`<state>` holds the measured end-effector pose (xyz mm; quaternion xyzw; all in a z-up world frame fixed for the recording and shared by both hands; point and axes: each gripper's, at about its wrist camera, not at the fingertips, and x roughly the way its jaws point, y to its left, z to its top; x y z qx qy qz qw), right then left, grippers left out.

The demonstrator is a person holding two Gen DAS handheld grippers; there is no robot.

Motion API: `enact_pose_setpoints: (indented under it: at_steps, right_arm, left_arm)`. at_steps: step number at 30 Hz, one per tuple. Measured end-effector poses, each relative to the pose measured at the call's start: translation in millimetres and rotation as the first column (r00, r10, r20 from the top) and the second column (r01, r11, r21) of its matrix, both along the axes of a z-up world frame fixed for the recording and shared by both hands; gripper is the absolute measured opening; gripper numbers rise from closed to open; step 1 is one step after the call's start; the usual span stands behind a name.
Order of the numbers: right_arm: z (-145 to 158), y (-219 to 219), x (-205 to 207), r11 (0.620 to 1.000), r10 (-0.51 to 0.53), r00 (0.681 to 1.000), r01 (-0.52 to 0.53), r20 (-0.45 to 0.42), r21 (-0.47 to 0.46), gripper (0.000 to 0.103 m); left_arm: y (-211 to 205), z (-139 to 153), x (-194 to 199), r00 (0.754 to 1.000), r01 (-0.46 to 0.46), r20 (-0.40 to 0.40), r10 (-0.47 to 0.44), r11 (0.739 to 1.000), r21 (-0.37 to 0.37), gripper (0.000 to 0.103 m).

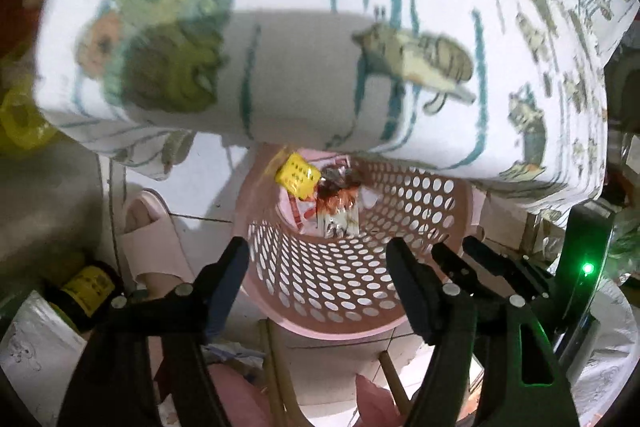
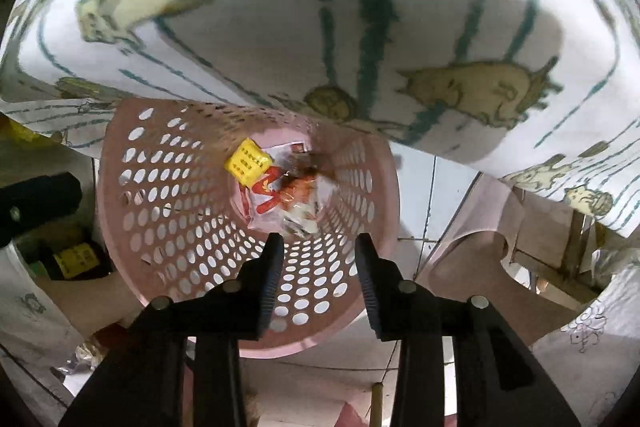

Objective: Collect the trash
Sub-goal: 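Lower both held wrappers over the pink basket and open both grippers, then move both grippers back toward the remaining scraps on the table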

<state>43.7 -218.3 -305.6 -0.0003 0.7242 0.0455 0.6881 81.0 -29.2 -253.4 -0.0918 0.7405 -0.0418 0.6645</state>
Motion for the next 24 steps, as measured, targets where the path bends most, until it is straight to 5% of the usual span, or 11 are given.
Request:
enact_pose_setpoints:
  at_steps: [5, 9, 13, 20, 24]
  right_arm:
    - [34, 4, 3, 0.999, -0.021, 0.998, 0.019, 0.053, 0.041, 0.039]
    - [82, 7, 13, 1.0, 0.015, 0.983, -0.019, 0.182, 0.021, 0.039]
    - [131, 8, 32, 0.999, 0.047, 0.955, -0.05, 0.291, 0.002, 0.039]
    - [229, 4, 58, 0.992, 0.126, 0.84, -0.099, 0.528, -0.079, 0.039]
    - [269, -4, 69, 0.993, 0.114, 0.784, -0.097, 0.61, -0.061, 0.043]
  left_arm:
    - [3, 42, 2, 0.991, 0.025, 0.132, -0.033, 0.998, 0.062, 0.069]
    - [3, 86, 1, 0.966, 0.035, 0.255, -0.051, 0.997, 0.064, 0.069]
    - [6, 142, -5, 0.907, 0.024, 0.418, -0.049, 0.998, 0.064, 0.073]
    - [10, 211, -1, 0.799, 0.0, 0.594, -0.096, 0.987, 0.159, 0.086]
    - [16, 238, 18, 0.765, -0.026, 0.638, -0.089, 0.985, 0.168, 0.091]
